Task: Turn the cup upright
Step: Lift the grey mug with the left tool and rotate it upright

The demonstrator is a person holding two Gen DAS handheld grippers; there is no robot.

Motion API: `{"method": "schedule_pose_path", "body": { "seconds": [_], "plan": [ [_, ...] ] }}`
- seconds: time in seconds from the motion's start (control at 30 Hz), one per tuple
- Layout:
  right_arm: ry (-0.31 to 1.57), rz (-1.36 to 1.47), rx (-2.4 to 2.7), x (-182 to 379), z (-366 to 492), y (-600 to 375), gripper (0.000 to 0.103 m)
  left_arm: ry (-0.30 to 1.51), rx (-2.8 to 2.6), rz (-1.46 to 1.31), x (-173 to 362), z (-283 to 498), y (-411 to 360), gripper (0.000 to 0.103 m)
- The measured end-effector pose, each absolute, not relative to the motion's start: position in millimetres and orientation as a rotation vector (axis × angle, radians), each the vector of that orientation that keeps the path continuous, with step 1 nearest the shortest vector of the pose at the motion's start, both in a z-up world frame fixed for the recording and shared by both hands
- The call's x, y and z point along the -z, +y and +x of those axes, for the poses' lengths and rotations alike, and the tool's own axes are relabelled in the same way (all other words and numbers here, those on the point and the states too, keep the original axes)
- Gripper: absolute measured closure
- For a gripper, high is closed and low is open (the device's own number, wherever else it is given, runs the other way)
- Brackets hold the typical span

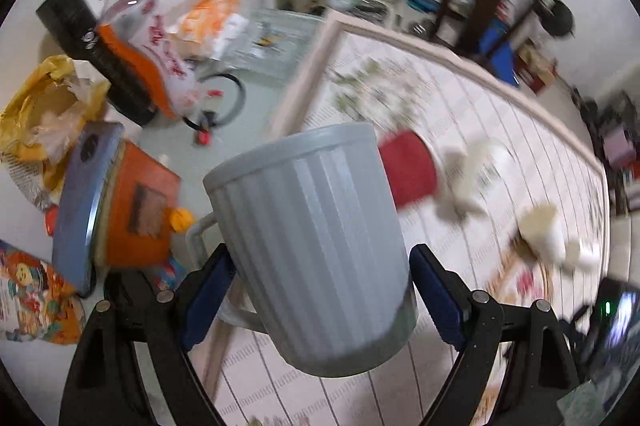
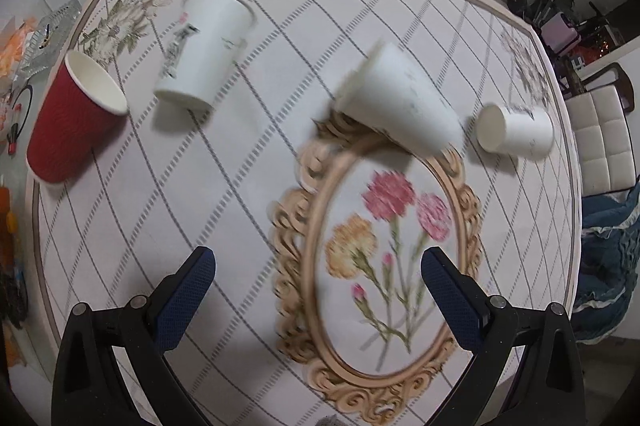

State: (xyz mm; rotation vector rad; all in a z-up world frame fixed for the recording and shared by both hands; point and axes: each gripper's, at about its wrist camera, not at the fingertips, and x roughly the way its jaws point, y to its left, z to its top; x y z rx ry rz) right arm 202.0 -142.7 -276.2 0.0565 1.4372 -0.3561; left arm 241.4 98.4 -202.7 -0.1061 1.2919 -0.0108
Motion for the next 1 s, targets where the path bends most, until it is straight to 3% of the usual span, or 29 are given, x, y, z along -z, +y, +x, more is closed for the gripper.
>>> {"method": "schedule_pose_path", "body": {
  "seconds": [0.33,0.57,1.0],
  "plan": [
    [1.466,0.095,0.441,287,121,-243,0.000,1.396,0.262,0.041,239,169,-41,0.016],
    [1.494,0.147,0.535,310,80,-302,0.000,1.486,0.452,0.204,296,135,-124,0.016],
    [1.501,0.194,0.574,325,49,-340,0.000,1.518,0.456,0.242,318,121,-155,0.014]
  ]
}}
